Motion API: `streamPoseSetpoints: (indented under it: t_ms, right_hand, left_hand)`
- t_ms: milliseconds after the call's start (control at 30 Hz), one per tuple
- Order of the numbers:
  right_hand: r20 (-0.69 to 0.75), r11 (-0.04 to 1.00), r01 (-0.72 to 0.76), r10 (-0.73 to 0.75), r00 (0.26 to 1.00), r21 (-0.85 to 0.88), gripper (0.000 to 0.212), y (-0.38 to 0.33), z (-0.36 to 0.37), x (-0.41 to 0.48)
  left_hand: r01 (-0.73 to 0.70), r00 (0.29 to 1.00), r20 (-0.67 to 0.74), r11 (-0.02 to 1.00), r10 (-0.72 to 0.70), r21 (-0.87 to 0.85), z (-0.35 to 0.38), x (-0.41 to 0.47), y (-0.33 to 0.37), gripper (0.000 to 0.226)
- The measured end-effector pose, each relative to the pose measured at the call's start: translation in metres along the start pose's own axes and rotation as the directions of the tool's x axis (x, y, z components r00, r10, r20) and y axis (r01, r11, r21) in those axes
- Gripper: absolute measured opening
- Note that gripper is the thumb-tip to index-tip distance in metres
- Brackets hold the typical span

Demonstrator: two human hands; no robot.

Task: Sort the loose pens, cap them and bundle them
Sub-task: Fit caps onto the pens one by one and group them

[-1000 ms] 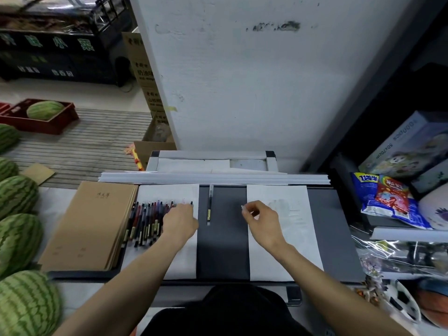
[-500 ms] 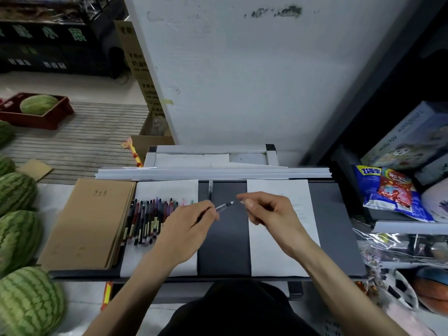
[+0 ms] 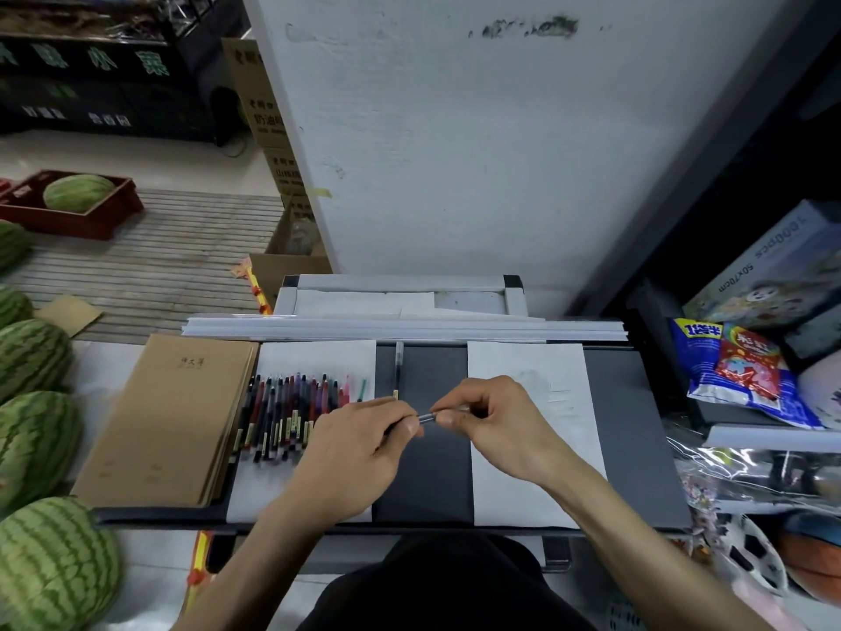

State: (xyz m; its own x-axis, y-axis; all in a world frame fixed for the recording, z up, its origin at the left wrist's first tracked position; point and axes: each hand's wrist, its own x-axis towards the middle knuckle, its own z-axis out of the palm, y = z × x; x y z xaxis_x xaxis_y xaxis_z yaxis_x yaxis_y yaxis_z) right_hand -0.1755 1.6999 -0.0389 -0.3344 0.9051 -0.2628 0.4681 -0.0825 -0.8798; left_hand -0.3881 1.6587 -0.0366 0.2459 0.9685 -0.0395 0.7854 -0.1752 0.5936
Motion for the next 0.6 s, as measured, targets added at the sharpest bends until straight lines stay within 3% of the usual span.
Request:
streamPoseSetpoints:
  t_ms: [200,433,500,600]
  right_hand:
    - [-0.005,0.988,-0.128,0.129,0.992,0.087,0.021,0.003,0.014,-0.003]
    - [0.063,0.924,-0.319,0.313,0.948,0.213,0.034,0.005,0.019,-0.003]
    - [0.076,0.878,-0.349,0.344,0.936,0.327,0.036,0.007,0.019,-0.002]
    - [0.085,0.724,-0.343,0.368,0.926,0.599,0.032,0.012,0.022,0.000]
  left_hand:
    - [-0.033,0.999,-0.018,0.997,0.034,0.075,0.001,-0.005,0.000,0.029]
    - [-0.183,0.981,-0.005,0.944,0.192,0.273,0.011,-0.004,-0.001,0.034]
    - [-0.185,0.979,-0.032,0.943,0.202,0.276,0.012,-0.002,-0.001,0.036]
    - [-0.106,0.986,-0.102,0.970,0.131,0.220,0.017,0.002,0.000,0.034]
